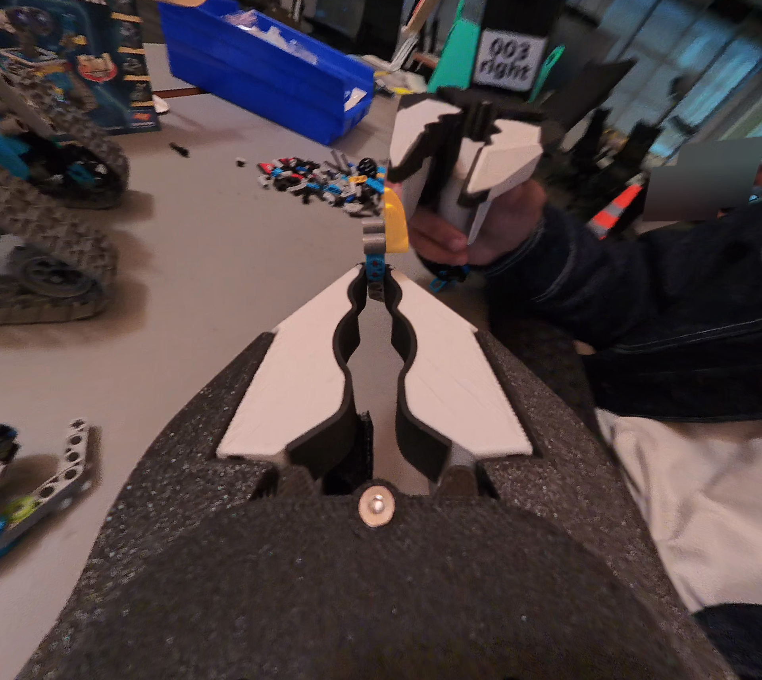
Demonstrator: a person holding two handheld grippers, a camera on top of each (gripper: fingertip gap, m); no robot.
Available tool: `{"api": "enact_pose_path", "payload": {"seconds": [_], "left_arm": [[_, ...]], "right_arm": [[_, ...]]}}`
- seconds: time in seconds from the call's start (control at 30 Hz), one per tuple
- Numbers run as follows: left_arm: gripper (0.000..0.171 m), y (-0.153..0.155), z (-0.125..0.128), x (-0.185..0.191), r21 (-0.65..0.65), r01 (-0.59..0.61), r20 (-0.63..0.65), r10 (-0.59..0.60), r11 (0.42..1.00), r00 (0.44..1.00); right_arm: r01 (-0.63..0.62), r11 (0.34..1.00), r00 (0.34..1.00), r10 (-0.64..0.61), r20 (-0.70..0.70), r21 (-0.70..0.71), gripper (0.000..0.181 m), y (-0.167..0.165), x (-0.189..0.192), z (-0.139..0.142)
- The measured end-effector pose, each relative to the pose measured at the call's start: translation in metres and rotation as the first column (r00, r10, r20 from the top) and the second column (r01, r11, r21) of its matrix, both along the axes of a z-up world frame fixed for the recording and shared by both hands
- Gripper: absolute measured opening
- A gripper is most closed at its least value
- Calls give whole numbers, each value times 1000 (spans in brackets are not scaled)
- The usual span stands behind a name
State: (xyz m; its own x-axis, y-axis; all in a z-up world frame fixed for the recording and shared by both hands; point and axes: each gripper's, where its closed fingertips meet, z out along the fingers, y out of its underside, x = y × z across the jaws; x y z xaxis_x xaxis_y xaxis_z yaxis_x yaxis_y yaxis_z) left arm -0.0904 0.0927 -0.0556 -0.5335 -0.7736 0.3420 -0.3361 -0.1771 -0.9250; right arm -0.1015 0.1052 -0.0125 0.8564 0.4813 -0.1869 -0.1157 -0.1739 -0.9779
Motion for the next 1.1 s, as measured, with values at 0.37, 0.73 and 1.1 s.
{"api": "enact_pose_path", "payload": {"seconds": [0.37, 0.73, 1.1], "left_arm": [[7, -23, -5, -7, 68, 103, 6, -103, 992, 995], [7, -4, 20, 0, -106, -2, 71, 10, 994, 997], [6, -17, 12, 3, -306, 42, -46, -59, 951, 997]], "right_arm": [[-101, 994, 995, 101, 7, -45, 5, -7, -14, -8], [-115, 993, 980, 107, -169, -37, 4, -5, -7, -1], [-229, 973, 966, 222, -129, -38, 3, -21, -9, -11]]}}
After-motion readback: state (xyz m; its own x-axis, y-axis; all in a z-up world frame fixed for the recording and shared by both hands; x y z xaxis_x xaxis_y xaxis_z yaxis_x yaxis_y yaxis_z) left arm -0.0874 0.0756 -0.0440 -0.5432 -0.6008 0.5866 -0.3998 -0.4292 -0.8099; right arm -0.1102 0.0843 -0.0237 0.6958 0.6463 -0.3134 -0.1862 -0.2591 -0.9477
